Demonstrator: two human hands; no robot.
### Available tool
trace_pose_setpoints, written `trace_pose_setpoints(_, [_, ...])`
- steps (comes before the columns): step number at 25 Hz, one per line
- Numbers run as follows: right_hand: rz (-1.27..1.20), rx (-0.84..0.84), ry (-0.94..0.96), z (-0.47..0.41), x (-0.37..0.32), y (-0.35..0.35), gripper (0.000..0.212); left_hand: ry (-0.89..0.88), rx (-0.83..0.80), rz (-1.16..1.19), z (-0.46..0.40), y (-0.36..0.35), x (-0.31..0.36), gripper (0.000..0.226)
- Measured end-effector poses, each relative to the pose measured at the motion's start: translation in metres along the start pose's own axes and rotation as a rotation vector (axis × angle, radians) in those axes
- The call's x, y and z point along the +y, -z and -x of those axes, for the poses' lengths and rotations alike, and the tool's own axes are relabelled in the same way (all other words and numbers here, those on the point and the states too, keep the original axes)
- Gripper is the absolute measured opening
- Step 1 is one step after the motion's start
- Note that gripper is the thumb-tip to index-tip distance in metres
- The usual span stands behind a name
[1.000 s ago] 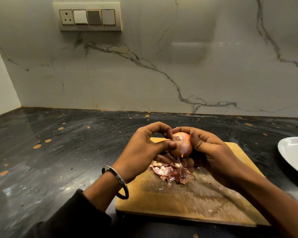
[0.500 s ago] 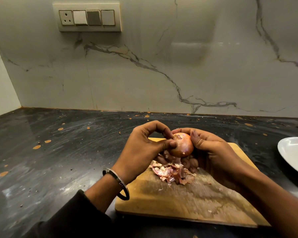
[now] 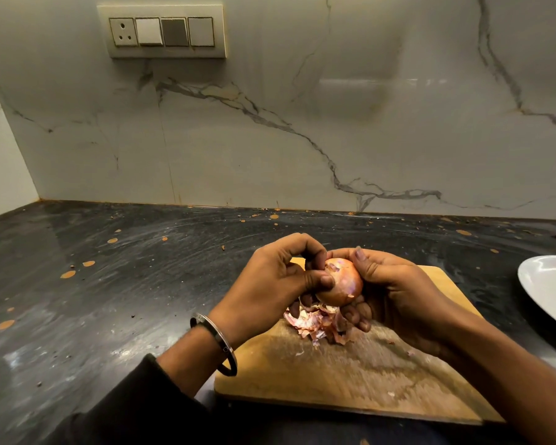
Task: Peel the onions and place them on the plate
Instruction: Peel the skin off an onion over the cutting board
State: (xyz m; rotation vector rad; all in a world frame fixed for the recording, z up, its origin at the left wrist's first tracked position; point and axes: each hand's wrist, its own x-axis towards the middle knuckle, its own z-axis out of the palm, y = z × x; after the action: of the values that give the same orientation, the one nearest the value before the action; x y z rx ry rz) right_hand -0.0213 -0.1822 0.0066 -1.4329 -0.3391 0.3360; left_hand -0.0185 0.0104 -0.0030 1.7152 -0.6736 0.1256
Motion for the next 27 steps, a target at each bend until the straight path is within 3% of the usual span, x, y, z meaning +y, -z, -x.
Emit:
trace_pose_setpoints(6, [-0.022,0.012,-0.010,-0.0007,-0.0006,-0.0001,0.046,-0.131,0.007,-0.252,0.0014,-0.0025,0.0012,0.012])
trace_pose_setpoints(12, [-0.109,0.039,0.024,-0.0033,0.0001,-0.0020,0.048,-0.183,0.132,-0.254,0.0003,-0.0028,-0.0005,0.010])
trace_pose_setpoints(23, [-0.182,0.083,0.114,-0.0061,0.0012,0.0014,0.037,-0.094,0.266,-0.130,-0.0027,-0.0020,-0.0034,0.010])
trace_pose_setpoints(27, [-0.089,0.066,0.171,-0.0056,0.0076,0.0008,0.048,-0.048,0.316,-0.091,-0.0019,-0.0008,-0.0002,0.012])
